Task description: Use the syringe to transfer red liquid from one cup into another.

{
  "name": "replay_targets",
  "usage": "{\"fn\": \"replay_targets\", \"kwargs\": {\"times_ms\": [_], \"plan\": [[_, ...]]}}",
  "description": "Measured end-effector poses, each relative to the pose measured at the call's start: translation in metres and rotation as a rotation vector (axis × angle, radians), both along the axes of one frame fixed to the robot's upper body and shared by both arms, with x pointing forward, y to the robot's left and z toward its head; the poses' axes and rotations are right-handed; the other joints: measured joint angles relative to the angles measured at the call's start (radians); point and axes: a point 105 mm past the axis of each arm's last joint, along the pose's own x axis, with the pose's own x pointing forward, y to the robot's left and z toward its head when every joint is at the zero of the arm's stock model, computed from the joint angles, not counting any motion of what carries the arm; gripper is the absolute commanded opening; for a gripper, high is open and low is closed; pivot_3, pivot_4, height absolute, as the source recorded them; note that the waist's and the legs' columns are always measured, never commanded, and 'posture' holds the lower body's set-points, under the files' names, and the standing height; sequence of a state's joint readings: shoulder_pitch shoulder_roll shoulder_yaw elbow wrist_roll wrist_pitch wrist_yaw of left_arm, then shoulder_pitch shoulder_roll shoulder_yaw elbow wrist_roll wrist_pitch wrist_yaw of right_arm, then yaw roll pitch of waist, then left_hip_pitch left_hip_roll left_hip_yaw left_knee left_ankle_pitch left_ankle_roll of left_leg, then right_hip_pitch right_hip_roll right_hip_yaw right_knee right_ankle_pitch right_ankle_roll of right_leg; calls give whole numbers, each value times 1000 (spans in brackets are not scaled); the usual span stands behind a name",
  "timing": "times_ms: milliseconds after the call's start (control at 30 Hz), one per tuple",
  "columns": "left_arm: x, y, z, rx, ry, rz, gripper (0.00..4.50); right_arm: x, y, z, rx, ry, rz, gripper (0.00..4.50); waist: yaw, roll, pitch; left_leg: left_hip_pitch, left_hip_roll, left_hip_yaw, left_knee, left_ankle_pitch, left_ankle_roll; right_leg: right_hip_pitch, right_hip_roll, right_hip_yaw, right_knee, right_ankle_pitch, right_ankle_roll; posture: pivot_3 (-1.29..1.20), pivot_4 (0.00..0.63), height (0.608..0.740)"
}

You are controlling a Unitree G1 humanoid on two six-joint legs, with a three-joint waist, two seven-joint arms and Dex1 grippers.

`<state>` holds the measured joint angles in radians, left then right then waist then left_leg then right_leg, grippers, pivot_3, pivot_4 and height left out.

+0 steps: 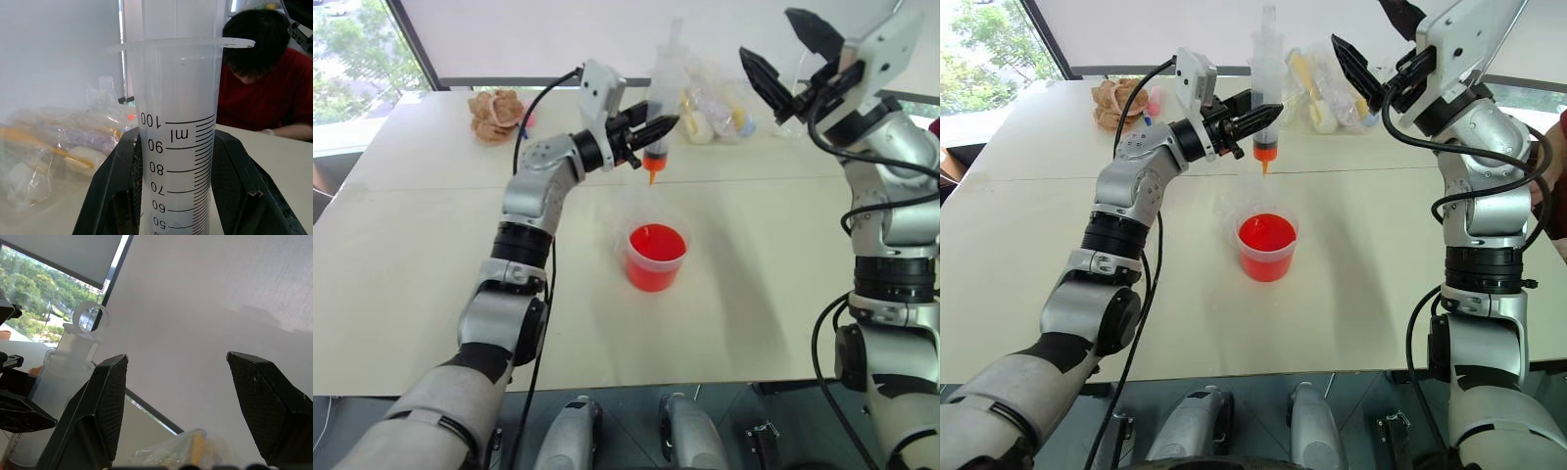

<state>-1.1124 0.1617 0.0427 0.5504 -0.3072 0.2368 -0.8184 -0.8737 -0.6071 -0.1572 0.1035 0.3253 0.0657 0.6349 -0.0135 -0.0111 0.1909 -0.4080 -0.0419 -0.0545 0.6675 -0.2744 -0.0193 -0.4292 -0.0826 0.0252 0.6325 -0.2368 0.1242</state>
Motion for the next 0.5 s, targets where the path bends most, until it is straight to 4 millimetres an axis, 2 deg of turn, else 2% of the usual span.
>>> {"fn": "replay_targets", "kwargs": {"times_ms": [333, 500], "plan": [[1, 2, 13, -49, -25, 42, 1351, 0, 0, -1, -3, 1, -2, 3343, 0, 0, 0, 0, 0, 0, 0, 0, 0, 0, 0, 0, 0, 0, 0, 0, 150, 740], [-9, 7, 20, -40, -33, 9, 1351, -1, 1, -2, -6, 1, -3, 3343, -2, 0, 0, 0, 0, 0, 0, 0, 0, 0, 0, 0, 0, 0, 0, 0, 150, 740]]}}
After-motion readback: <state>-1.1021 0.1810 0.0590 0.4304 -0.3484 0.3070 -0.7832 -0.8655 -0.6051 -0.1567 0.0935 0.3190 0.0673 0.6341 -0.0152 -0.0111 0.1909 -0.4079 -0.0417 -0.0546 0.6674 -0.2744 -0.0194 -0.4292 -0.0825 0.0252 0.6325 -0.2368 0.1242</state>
